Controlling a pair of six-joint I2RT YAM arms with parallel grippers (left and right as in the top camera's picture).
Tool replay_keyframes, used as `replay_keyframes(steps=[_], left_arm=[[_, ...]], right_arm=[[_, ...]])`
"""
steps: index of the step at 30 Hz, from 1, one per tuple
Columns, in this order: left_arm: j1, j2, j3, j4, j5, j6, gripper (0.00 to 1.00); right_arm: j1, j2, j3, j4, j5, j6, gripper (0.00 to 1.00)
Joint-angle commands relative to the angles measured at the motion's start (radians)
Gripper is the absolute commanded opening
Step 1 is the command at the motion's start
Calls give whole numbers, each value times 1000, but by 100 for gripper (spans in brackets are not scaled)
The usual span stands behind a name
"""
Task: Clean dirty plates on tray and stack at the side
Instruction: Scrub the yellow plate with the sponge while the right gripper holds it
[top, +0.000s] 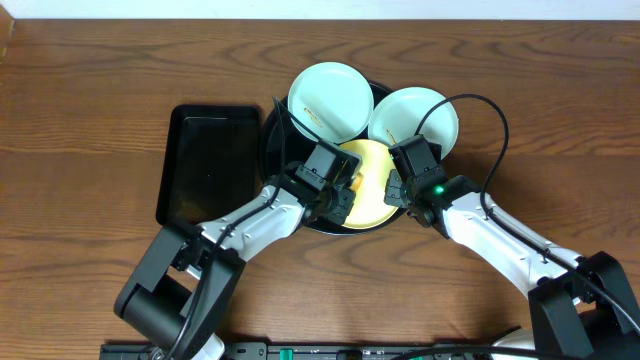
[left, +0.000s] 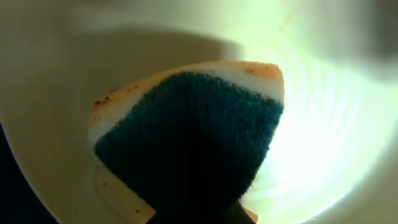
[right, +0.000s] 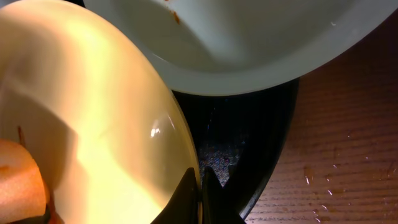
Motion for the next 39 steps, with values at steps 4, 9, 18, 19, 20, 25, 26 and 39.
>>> replay_keyframes(steps=[4,9,18,19,20,25,26,39], left_arm=[[1,28,-7,6,-95,-9,8],[1,31,-7,18,-96,-9,7],[1,31,-7,64,-96,-8,7],[1,31,-7,64,-97,-8,7],[1,31,-7,64,-105,-8,8],[1,31,-7,68,-141,-8,8],[1,31,-7,72,-141,-8,8],[1,32,-7,109,-156,-5,8]], right_arm=[[5,3,10,3,6,11,1],[5,3,10,3,6,11,1],[6,3,10,3,4,11,2],[6,3,10,3,2,11,1],[6,3,10,3,0,11,2],[6,3,10,3,-2,11,2],[6,3,10,3,-2,11,1],[6,3,10,3,-2,11,1]])
